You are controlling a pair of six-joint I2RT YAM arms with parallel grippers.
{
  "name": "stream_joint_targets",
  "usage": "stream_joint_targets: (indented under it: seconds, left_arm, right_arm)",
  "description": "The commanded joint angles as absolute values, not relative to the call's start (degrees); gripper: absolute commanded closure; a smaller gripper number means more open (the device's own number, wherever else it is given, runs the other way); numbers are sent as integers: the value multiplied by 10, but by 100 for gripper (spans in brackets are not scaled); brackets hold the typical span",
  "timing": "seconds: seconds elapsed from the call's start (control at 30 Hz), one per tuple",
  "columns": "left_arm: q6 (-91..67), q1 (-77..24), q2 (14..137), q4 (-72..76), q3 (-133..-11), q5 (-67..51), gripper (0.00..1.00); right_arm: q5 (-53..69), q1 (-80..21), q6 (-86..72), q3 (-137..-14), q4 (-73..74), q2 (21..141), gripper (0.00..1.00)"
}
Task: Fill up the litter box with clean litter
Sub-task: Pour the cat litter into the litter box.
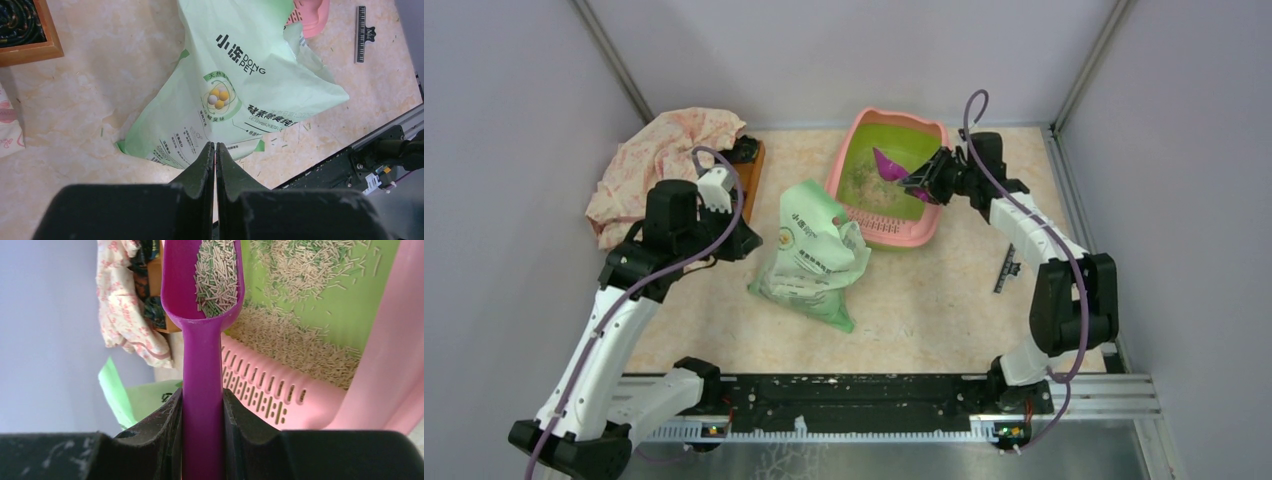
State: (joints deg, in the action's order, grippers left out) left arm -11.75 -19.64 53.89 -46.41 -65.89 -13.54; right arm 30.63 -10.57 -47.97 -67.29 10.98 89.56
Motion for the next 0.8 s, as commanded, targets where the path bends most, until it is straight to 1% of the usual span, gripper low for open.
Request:
stream_joint_targets:
  seconds: [0.0,0.1,0.17,0.43,0.77]
  left_arm:
    - [-118,-198,527,-473,-680,-137,92]
    - [-119,-198,526,-474,-680,-136,92]
    - [-121,-198,526,-474,-681,-138,92]
    - [-126,-199,524,-478,-683,-138,92]
    - [-125,-198,531,-479,-684,-134,92]
  right_arm:
    - [332,-92,-563,-674,34,884,100]
    - [334,-82,-618,-635,-9,872,100]
    - [332,-68,-673,-593,-70,857,100]
    - [391,-52,-847,-499,-257,876,100]
    - [417,-52,-878,-495,-318,878,100]
